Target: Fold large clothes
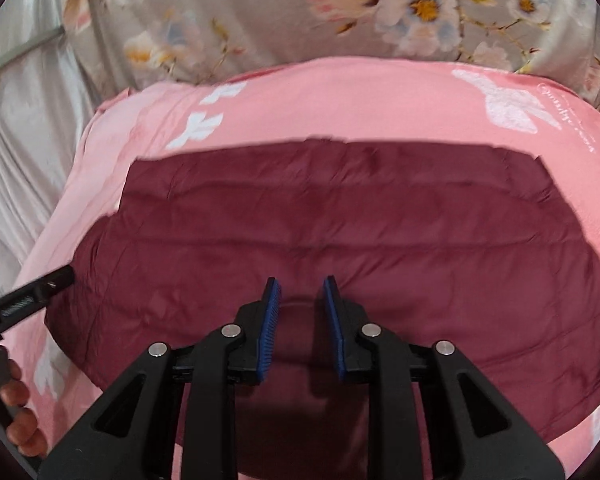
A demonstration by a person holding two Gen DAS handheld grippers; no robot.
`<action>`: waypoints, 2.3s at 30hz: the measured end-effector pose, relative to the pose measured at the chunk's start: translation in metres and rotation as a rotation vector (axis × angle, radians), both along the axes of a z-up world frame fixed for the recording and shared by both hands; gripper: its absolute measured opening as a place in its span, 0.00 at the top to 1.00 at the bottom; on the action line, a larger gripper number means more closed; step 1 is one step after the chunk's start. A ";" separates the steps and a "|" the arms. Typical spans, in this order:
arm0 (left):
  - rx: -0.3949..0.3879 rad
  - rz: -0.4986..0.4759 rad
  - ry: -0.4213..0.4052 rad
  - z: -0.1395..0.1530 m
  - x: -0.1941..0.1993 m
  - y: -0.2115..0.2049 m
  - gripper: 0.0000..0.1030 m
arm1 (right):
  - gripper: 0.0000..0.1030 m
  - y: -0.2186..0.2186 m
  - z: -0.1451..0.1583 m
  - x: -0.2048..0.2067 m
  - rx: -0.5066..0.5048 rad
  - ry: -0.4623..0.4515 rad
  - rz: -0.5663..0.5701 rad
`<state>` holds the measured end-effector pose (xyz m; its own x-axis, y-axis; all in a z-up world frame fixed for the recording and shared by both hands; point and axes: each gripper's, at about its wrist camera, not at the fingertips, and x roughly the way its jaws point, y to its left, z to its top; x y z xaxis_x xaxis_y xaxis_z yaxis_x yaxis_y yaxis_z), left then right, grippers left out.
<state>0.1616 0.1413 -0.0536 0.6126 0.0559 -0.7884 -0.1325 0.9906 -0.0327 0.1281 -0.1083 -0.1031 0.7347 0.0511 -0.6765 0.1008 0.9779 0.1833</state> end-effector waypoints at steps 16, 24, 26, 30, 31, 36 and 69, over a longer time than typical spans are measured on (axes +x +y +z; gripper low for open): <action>-0.400 0.050 0.067 -0.020 -0.022 0.062 0.23 | 0.78 0.012 -0.019 -0.009 -0.068 -0.028 -0.022; -0.416 0.003 0.107 -0.036 -0.016 0.039 0.23 | 0.78 0.002 -0.009 -0.034 0.069 -0.011 -0.039; -0.407 0.008 0.102 -0.037 -0.013 0.035 0.23 | 0.78 -0.001 -0.009 -0.041 0.083 -0.003 -0.039; -0.400 0.006 0.085 -0.038 -0.006 0.028 0.24 | 0.78 -0.002 -0.013 -0.047 0.096 0.003 -0.041; -0.401 0.001 0.084 -0.038 -0.005 0.027 0.27 | 0.78 -0.001 -0.016 -0.046 0.090 0.004 -0.043; -0.370 -0.096 0.040 -0.011 -0.009 0.014 0.86 | 0.78 0.007 -0.026 -0.041 0.041 -0.010 -0.044; 0.004 -0.648 0.153 0.016 -0.079 -0.346 0.89 | 0.87 -0.176 -0.001 -0.198 0.198 0.011 -0.299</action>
<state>0.0829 -0.2044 -0.0373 0.4050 -0.2827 -0.8695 0.4867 0.8717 -0.0568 -0.0701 -0.2847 -0.1037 0.7298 -0.0345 -0.6827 0.3802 0.8505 0.3635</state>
